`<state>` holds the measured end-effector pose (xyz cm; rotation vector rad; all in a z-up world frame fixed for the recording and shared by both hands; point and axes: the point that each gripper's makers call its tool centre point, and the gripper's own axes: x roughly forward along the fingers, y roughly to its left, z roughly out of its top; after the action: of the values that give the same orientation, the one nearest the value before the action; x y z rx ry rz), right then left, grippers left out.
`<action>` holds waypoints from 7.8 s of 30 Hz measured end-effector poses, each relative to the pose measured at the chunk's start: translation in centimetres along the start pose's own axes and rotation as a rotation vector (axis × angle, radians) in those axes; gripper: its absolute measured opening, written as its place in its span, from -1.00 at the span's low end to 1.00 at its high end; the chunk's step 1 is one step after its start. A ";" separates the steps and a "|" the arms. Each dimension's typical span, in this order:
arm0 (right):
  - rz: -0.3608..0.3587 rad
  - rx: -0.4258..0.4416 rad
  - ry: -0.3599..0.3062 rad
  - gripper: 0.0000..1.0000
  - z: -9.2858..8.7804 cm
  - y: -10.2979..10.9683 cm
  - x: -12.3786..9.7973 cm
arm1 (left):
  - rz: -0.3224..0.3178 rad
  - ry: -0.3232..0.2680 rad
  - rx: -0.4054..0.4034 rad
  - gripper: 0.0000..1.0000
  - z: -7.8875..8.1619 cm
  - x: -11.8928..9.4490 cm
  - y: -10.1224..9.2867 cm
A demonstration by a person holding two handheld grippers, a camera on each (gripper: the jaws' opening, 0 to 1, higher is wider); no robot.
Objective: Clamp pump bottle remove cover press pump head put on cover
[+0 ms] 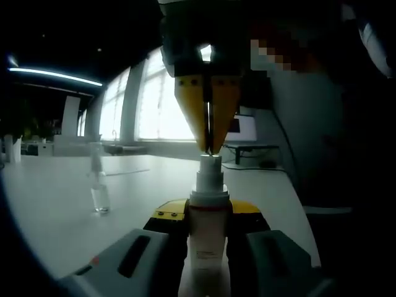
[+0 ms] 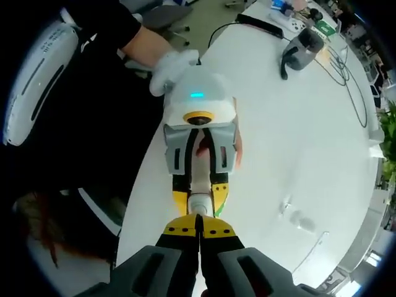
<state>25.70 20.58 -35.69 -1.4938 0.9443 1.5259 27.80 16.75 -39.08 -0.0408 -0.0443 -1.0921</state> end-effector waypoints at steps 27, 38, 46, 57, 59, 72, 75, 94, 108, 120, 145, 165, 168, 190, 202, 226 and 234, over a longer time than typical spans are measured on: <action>0.017 0.003 -0.001 -1.00 -0.1 0.1 0.5 | 0.000 0.000 0.002 -0.73 0.0 0.0 0.0; 0.012 -0.009 -0.014 -1.00 -0.1 -0.1 -0.1 | 0.001 0.000 0.002 -0.73 0.0 -0.1 0.1; 0.004 -0.006 -0.015 -1.00 -0.2 0.0 -0.1 | 0.001 -0.001 0.004 -0.73 0.0 0.0 0.1; 0.002 0.005 -0.012 -1.00 -0.2 0.0 -0.1 | 0.001 0.000 0.006 -0.73 0.0 0.0 0.0; 0.002 0.007 -0.012 -1.00 -0.2 0.0 -0.1 | 0.001 0.000 0.006 -0.73 0.0 0.0 0.0; 0.004 0.006 -0.013 -1.00 -0.1 -0.1 -0.1 | 0.001 -0.001 0.005 -0.73 0.1 -0.1 0.0; 0.003 0.006 -0.014 -1.00 -0.1 -0.1 -0.1 | 0.001 -0.001 0.005 -0.73 0.1 -0.1 0.0; 0.006 0.031 0.007 -1.00 -0.1 0.0 0.6 | -0.001 0.000 0.002 -0.73 0.0 0.0 -0.1; -0.009 0.032 -0.012 -1.00 0.0 0.0 0.0 | 0.001 -0.002 0.003 -0.73 0.0 0.0 0.0; -0.007 0.024 -0.006 -1.00 0.0 -0.1 0.0 | 0.000 -0.002 0.001 -0.73 0.0 -0.1 0.1; -0.027 0.020 -0.044 -0.85 -0.3 -0.3 -0.5 | -0.001 -0.004 -0.001 -0.73 0.0 -0.1 0.1; -0.185 0.273 -0.480 -0.74 -0.4 -0.9 -2.8 | 0.007 -0.006 -0.002 -0.73 0.0 -0.2 0.4; -0.246 0.320 -0.538 -0.72 -1.0 -1.3 -3.2 | 0.007 -0.006 -0.002 -0.73 0.0 -0.1 0.2; -0.722 0.759 -1.016 -0.64 -7.3 -0.3 -5.2 | 0.006 -0.006 -0.003 -0.73 0.0 0.0 0.3; -0.865 0.943 -1.117 -0.58 -9.3 0.6 -4.9 | 0.005 -0.006 -0.004 -0.73 0.1 0.1 0.2; -1.160 1.348 -1.169 -0.47 -14.3 3.1 -0.6 | 0.004 -0.008 -0.004 -0.73 -0.1 0.1 0.1; -1.205 1.463 -1.013 -0.48 -16.7 3.5 3.8 | 0.009 -0.008 0.002 -0.73 0.0 0.1 0.2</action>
<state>29.47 4.04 -40.06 0.0409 0.1690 0.2287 28.02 16.73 -39.09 -0.0433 -0.0521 -1.0834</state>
